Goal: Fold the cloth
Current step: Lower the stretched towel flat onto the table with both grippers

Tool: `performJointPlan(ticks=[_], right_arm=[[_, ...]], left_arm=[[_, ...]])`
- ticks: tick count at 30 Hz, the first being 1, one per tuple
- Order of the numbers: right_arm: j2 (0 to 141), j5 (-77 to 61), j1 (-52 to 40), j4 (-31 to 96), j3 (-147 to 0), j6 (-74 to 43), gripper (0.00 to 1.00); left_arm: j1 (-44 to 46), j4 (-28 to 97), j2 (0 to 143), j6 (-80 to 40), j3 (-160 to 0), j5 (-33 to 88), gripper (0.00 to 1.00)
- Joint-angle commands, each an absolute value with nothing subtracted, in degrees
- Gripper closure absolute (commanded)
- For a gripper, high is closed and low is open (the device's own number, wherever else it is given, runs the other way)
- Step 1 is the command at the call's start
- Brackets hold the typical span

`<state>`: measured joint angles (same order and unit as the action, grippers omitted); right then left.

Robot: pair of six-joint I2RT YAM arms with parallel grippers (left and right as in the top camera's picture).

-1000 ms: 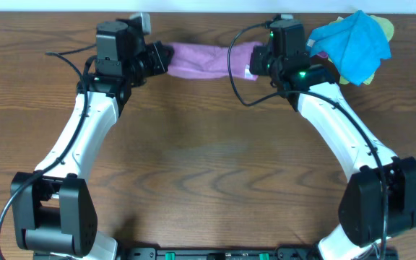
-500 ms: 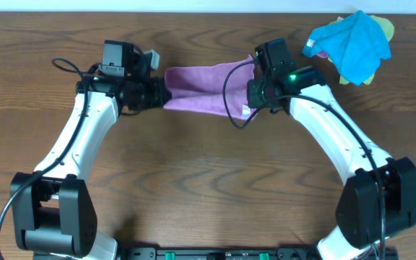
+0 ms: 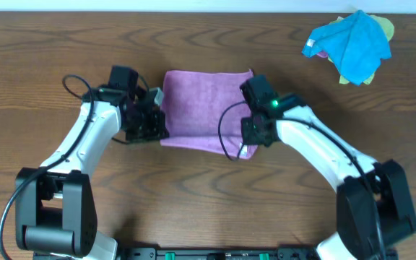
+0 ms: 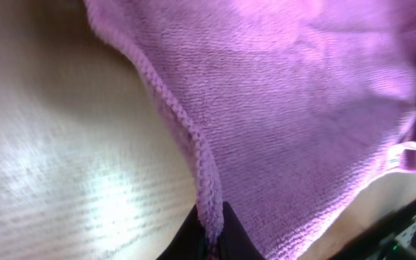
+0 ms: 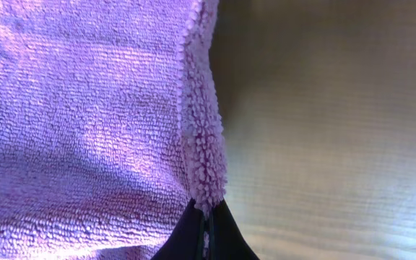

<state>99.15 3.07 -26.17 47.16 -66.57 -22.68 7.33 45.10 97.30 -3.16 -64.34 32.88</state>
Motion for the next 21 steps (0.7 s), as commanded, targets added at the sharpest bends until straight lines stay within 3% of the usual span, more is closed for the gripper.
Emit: performJointPlan(ticks=[1,5,8,9,12,14,17,21], right_arm=[[93.93,4.05,-26.33,45.63,-61.89,-25.76,0.99],[90.06,3.49,-26.33,43.64,-55.42,-27.64,0.99],[88.49,2.72,-26.33,43.05,-53.65,-27.64,0.79],[88.05,2.72,-26.33,43.03,-53.65,-27.64,0.76],[86.04,2.74,-26.33,43.03,-53.65,-27.64,0.45],[84.2,2.74,-26.33,43.27,-53.67,-27.66,0.31],[80.77,2.7,-26.33,44.69,-53.65,-27.97,0.21],[77.03,0.54,-26.28,49.1,-53.65,-28.95,0.18]], left_arm=[[7.05,44.66,96.99,-2.15,-61.08,33.15,0.94],[7.07,43.68,96.99,-2.11,-58.57,33.08,0.94],[7.09,43.48,96.99,-2.13,-57.3,33.04,0.94],[7.09,43.53,96.99,-2.13,-57.04,33.06,0.89],[7.09,43.88,96.97,-2.13,-56.84,33.04,0.72],[7.09,44.27,96.95,-2.13,-56.84,33.04,0.67],[7.07,45.93,96.9,-1.96,-56.84,32.84,0.63],[7.03,48.53,96.51,-1.19,-56.84,30.61,0.63]])
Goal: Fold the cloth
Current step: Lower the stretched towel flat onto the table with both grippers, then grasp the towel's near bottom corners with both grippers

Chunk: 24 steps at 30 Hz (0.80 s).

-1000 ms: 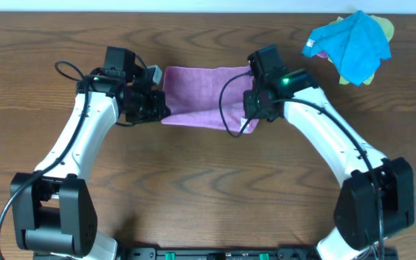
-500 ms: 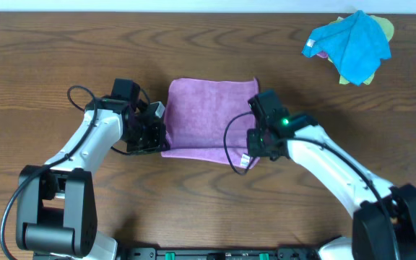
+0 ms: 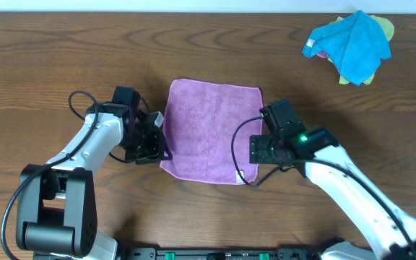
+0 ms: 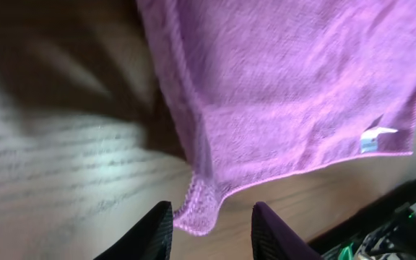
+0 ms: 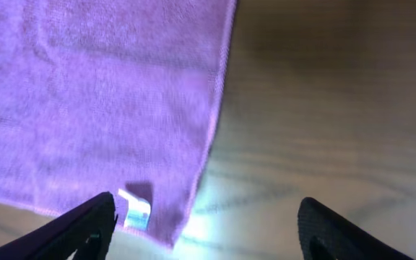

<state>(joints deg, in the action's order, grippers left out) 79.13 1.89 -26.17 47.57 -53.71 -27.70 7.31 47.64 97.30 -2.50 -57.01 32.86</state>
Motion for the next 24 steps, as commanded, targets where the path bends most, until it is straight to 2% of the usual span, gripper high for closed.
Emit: performJointPlan(ticks=[1,7,12,24], right_arm=[[76.36,0.16,-26.28,50.37,-53.6,-29.65,0.18],[72.25,-6.35,-26.28,51.18,-48.07,-32.56,0.17],[68.75,-10.79,-26.28,47.72,-43.07,-33.93,0.18],[66.41,-11.68,-26.33,47.57,-42.52,-34.04,0.2]], left_arm=[[7.03,48.84,96.33,-1.19,-56.84,29.89,0.63],[7.01,48.77,95.96,-1.04,-55.79,29.32,0.66],[6.98,43.38,95.96,-2.46,-50.85,29.36,0.67],[6.98,30.89,95.96,-12.58,-46.96,31.59,0.64]])
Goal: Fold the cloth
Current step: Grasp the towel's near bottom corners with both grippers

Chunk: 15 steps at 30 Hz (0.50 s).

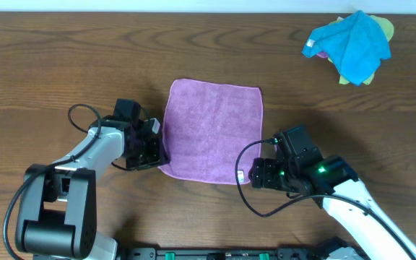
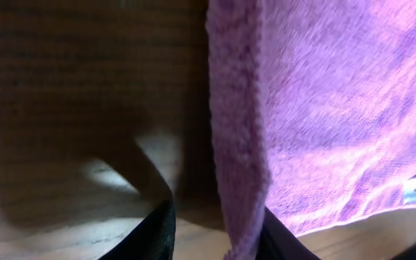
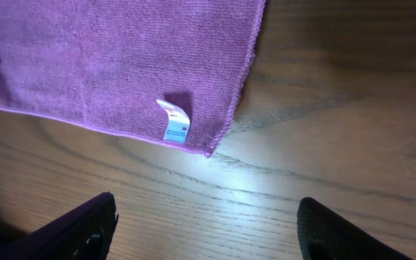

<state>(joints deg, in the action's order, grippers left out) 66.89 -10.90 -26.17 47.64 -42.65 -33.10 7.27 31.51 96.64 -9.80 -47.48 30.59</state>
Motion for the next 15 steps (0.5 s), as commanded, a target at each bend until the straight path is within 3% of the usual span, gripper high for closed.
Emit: performJointPlan(ticks=[1,13,15], right_arm=[[66.41,-11.7,-26.33,47.57,-42.52,-34.06,0.2],[66.41,-12.19,-26.33,47.64,-42.52,-34.06,0.2],[66.43,-12.32,-26.33,47.7,-42.5,-34.09,0.2]], left_arm=[[6.98,30.52,95.96,-12.86,-46.96,31.57,0.63],[7.6,21.74,95.98,-18.22,-41.52,34.59,0.61],[7.57,21.37,95.98,-18.44,-39.97,34.61,0.69]])
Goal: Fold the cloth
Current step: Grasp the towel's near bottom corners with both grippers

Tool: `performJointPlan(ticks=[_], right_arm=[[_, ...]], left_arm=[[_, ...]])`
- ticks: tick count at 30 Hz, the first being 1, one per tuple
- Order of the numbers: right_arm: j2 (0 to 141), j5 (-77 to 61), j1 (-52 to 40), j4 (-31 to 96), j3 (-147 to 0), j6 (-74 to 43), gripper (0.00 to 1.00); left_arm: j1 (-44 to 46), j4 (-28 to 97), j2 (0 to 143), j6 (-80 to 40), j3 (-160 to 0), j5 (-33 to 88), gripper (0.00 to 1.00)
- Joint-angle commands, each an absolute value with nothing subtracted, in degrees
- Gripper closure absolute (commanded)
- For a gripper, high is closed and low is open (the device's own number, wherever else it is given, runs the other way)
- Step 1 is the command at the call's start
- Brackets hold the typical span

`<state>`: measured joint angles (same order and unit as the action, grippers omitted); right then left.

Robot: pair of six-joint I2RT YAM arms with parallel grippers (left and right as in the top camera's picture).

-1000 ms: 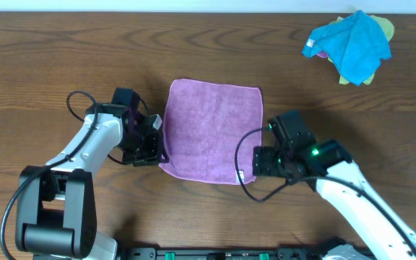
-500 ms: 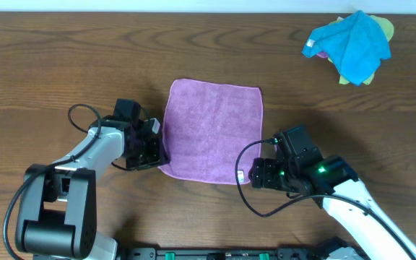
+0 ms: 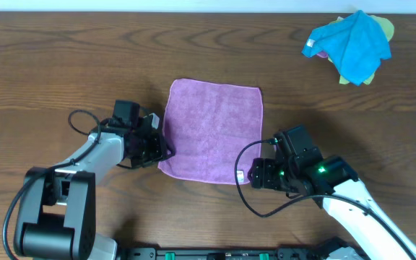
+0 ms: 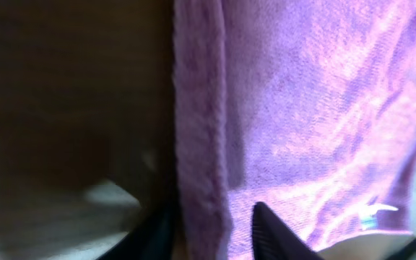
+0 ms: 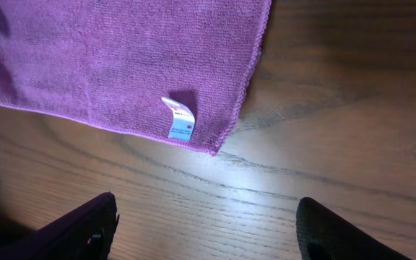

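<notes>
The purple cloth (image 3: 211,130) lies spread flat, one layer thick, in the middle of the table. My left gripper (image 3: 159,149) sits low at its left edge, near the front corner. In the left wrist view the gripper (image 4: 211,235) is open, with the thick hem (image 4: 201,144) running down between its fingers (image 4: 273,230). My right gripper (image 3: 257,173) hovers off the front right corner. It is wide open (image 5: 208,242) over bare wood, just short of the corner with the white label (image 5: 181,119).
A heap of blue and yellow-green cloths (image 3: 351,37) lies at the far right. The table's far edge (image 3: 208,10) runs along the top. A black cable (image 3: 85,119) loops beside the left arm.
My left gripper has shifted slightly along the cloth's left edge, and the hem now reaches deeper between its open fingers. The right gripper and the cloth have hardly moved.
First, both grippers were shut on the cloth's front corners, its front edge held up. Then the cloth lay flat and both grippers stood open. After that the right gripper was back off the front right corner, while the left one stayed at the left hem.
</notes>
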<state>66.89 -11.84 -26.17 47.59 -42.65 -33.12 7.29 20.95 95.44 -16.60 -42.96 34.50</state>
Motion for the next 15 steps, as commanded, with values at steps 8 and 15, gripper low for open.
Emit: performJointPlan(ticks=[8,15], right_arm=[[66.43,-15.03,-26.33,42.17,-36.27,-37.69,0.23],[66.67,-15.92,-26.33,25.69,-25.02,-44.36,0.24]], left_arm=[[7.51,21.78,95.96,-18.15,-39.38,37.39,0.94],[7.53,22.48,95.96,-18.15,-39.38,39.07,0.94]])
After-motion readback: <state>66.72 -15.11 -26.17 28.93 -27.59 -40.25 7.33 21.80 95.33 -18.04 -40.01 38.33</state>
